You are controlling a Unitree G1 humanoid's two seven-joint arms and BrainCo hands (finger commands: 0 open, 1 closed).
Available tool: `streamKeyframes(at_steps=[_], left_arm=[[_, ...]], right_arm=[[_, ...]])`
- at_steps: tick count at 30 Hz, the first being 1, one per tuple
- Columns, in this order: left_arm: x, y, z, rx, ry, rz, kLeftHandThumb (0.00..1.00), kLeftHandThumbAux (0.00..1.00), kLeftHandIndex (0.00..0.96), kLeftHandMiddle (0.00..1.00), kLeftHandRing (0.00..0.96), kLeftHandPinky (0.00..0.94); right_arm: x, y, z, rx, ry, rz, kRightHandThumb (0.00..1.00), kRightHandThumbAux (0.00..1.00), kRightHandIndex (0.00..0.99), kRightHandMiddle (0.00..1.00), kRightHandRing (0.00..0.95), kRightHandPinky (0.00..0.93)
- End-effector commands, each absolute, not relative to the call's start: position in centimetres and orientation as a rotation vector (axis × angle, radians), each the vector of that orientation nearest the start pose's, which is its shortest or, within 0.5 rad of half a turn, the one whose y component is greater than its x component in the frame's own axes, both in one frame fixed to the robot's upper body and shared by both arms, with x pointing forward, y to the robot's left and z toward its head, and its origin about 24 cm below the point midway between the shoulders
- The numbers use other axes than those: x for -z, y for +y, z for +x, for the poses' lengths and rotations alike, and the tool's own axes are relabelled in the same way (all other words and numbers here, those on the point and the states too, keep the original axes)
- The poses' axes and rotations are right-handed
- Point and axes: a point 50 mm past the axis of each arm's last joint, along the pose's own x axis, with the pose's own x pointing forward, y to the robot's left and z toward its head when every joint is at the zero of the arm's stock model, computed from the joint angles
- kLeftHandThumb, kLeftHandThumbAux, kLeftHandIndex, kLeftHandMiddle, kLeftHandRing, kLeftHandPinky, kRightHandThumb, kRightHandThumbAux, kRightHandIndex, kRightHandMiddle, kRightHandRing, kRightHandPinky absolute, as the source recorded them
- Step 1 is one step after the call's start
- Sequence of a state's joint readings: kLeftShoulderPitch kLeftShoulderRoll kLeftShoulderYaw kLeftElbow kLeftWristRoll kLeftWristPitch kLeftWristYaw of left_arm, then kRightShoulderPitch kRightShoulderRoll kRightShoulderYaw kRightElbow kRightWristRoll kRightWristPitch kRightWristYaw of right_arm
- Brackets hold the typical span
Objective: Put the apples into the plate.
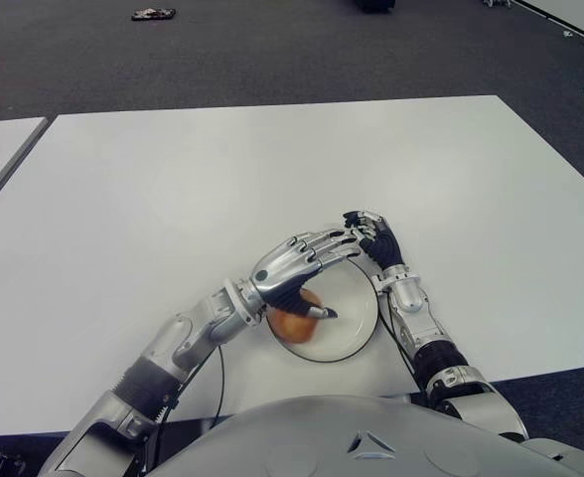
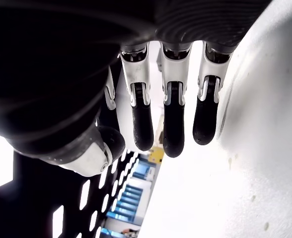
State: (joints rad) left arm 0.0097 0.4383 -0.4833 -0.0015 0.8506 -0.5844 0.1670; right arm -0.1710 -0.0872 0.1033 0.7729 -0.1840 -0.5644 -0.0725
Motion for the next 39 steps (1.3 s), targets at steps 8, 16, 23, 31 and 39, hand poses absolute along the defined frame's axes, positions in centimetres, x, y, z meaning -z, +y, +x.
streamKeyframes(at_steps=[8,16,23,31,39], left_arm=[[-4.1,9.2,19.7,0.707,-0.650,1.030,0.085,0.256,0.000,0.000,0.000,0.000],[-5.6,9.8,20.1,0.636,-0.679,0.976,0.080,0.269,0.000,0.000,0.000,0.000],[-9.0,12.1,22.8,0.505,-0.655,0.851,0.068,0.270,0.000,0.000,0.000,0.000],[-10.9,15.7,24.9,0.212,-0.615,0.702,0.031,0.279,0.000,0.000,0.000,0.000],[-10.1,21.1,26.5,-0.154,-0.615,0.591,0.001,0.339,0.000,0.000,0.000,0.000]], right_arm=[[7.3,-14.4,22.5,-0.169,0.247,-0.264,0.694,0.720,0.406,0.298,0.329,0.363],[7.2,-14.3,22.6,-0.169,0.244,-0.275,0.695,0.721,0.405,0.295,0.324,0.362],[7.2,-14.2,22.7,-0.151,0.246,-0.270,0.700,0.718,0.408,0.322,0.336,0.351],[7.2,-13.8,22.8,-0.150,0.250,-0.268,0.705,0.716,0.410,0.334,0.324,0.326],[7.1,-13.8,22.7,-0.143,0.247,-0.255,0.709,0.716,0.411,0.339,0.322,0.324]])
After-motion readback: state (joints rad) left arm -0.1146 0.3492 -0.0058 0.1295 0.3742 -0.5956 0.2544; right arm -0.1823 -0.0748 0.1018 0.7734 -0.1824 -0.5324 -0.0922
